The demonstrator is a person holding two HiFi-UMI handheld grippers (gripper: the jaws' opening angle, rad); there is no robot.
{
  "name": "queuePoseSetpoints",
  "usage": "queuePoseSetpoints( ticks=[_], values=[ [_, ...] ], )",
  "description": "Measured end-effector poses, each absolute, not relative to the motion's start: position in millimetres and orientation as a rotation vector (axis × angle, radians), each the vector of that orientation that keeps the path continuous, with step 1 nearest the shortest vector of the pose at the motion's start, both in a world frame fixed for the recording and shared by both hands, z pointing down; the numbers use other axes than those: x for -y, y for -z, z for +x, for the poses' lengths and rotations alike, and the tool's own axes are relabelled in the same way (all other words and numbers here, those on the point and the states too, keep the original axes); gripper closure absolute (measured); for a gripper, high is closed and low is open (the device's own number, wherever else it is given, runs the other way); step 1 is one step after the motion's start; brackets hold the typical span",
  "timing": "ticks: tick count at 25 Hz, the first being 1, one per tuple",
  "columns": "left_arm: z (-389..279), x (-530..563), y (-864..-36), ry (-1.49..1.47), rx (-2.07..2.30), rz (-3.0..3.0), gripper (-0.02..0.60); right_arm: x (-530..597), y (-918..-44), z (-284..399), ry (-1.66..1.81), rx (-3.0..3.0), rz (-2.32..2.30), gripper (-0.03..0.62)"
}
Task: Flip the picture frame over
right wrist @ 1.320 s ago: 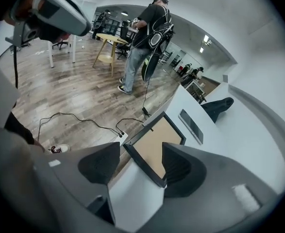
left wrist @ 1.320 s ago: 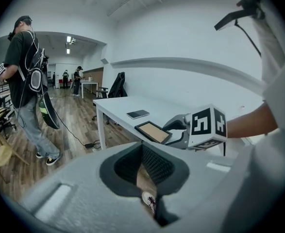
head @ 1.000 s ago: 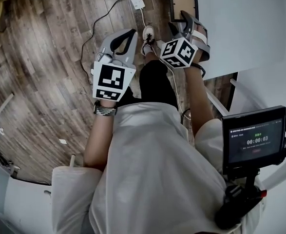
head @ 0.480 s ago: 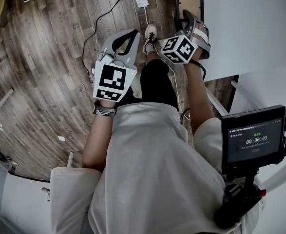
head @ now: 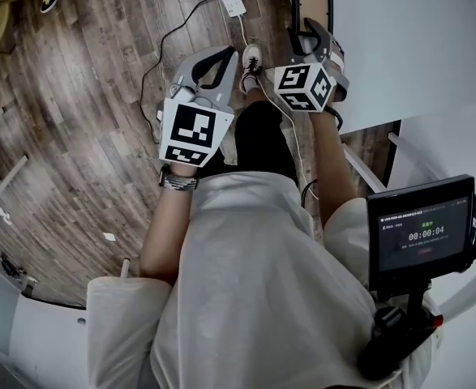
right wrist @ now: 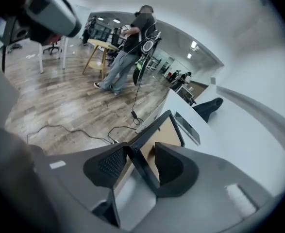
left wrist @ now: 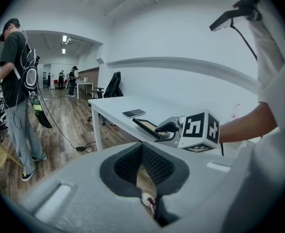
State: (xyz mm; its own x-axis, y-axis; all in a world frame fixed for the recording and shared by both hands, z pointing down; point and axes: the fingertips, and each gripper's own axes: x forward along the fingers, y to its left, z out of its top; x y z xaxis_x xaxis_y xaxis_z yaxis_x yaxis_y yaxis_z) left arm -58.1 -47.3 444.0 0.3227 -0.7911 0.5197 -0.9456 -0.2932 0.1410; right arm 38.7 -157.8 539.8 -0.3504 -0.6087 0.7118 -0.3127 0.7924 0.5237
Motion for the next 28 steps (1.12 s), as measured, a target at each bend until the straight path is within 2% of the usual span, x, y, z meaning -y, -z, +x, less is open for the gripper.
queuePoseSetpoints(
  ticks=[28],
  values=[
    [-41.2,88.2,-445.4,-0.522,1.372,2.315,0.58,188.0,-490.7,56.4,-0.714,2.356,1.31,0.502]
  ],
)
